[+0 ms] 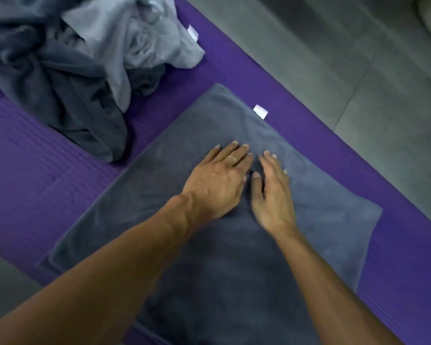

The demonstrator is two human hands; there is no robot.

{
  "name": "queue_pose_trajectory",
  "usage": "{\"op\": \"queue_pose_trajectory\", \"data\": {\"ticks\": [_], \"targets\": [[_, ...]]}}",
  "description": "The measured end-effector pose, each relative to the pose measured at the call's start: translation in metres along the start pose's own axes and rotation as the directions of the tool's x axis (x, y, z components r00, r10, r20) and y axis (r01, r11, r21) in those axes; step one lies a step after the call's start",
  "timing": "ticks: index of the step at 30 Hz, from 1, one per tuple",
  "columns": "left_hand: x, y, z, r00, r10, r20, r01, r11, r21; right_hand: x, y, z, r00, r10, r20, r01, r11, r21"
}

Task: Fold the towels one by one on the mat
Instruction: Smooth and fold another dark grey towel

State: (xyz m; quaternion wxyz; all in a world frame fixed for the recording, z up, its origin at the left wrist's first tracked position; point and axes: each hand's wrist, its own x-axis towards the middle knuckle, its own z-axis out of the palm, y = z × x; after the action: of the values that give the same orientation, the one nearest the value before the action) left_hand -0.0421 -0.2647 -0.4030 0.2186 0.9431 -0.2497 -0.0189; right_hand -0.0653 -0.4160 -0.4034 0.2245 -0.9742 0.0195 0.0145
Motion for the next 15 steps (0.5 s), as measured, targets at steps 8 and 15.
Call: {"op": "queue_pose_trajectory", "data": {"ticks": [8,15], "targets": [[0.014,0.017,0.021,0.996,-0.083,0.036,0.074,0.976,0.204,0.052,0.100,-0.064,0.968,0.248,0.044,-0.206,0.880,-0.427],[0.033,0.074,0.050,0.998,-0.029,0.049,0.019,0.980,0.201,-0.045,0.103,-0.048,0.999,-0.023,0.044,0.037,0.938,-0.343]]}}
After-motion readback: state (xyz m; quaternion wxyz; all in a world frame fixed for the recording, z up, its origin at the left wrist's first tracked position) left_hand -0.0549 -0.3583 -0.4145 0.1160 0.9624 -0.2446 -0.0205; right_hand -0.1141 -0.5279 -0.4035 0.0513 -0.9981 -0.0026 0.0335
